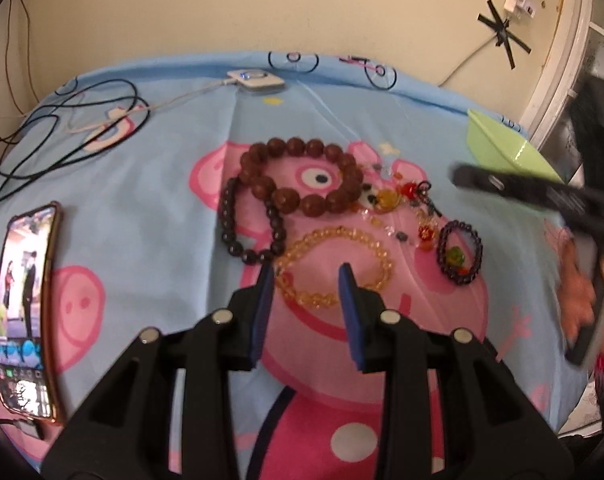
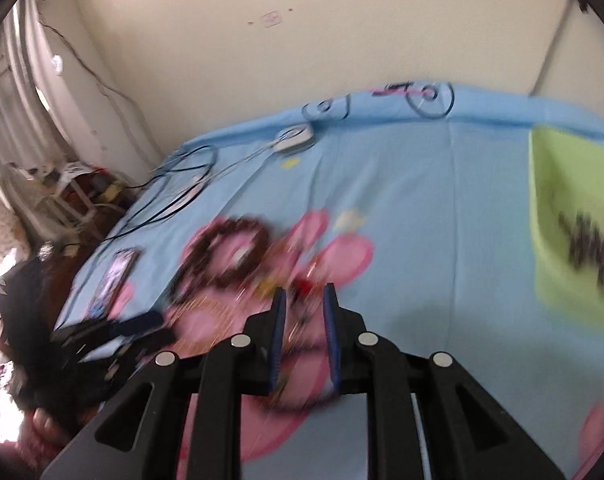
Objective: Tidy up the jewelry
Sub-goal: 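Grasp the orange-bead necklace with the right tool and lift it, then carry the orange-bead necklace into the green basket and release it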
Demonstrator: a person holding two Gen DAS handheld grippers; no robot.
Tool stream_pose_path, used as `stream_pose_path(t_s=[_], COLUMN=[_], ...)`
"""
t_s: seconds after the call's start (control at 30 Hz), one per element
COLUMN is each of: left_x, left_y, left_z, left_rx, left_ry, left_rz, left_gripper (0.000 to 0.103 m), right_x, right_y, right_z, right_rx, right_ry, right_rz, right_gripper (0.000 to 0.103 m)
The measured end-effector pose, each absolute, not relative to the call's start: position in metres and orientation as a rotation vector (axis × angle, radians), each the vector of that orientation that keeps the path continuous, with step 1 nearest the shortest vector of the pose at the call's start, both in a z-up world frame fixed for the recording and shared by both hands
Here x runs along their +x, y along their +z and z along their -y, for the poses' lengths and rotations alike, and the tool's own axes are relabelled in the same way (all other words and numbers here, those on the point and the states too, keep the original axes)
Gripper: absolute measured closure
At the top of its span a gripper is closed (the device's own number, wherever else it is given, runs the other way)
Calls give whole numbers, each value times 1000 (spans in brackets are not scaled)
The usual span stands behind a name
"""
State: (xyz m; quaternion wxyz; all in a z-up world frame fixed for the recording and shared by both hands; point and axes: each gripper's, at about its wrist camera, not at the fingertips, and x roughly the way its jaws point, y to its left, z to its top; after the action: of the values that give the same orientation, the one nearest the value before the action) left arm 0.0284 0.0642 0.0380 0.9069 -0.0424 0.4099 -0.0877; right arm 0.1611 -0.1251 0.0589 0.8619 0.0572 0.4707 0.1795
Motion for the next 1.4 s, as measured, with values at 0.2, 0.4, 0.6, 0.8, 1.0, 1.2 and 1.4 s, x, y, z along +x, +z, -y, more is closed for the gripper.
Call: stream_pose_path(t_s=[0.2,0.4,0.6,0.8,1.0,1.2,1.4], left_x=[27,30,37,48,50,46,54], left_y=[41,49,81,110,130,127,136], left_z=[-73,-61,-42,-6,17,12,17], left_rx=[-135,-73,-31,11,9,11,12], left_ry=[-180,-199,-244,-343,-411,-397,-415], left_rz=[-826,-818,-712,-645,-602,-614,-605], left_gripper=[72,72,31,30,30,30,30], right_x=[209,212,182,159,143,157,147], right_y=[25,41,115,175,217,189,217], right_z=[82,81,101,113,130,131,132], right_rx=[-67,-97,22,61,116,125,130], right_ry=[470,461,515,532,543,525,550], right_rz=[-1154,-1078,-901,-754,-637,-736,-664], right_gripper=[103,103,103,103,103,103,103])
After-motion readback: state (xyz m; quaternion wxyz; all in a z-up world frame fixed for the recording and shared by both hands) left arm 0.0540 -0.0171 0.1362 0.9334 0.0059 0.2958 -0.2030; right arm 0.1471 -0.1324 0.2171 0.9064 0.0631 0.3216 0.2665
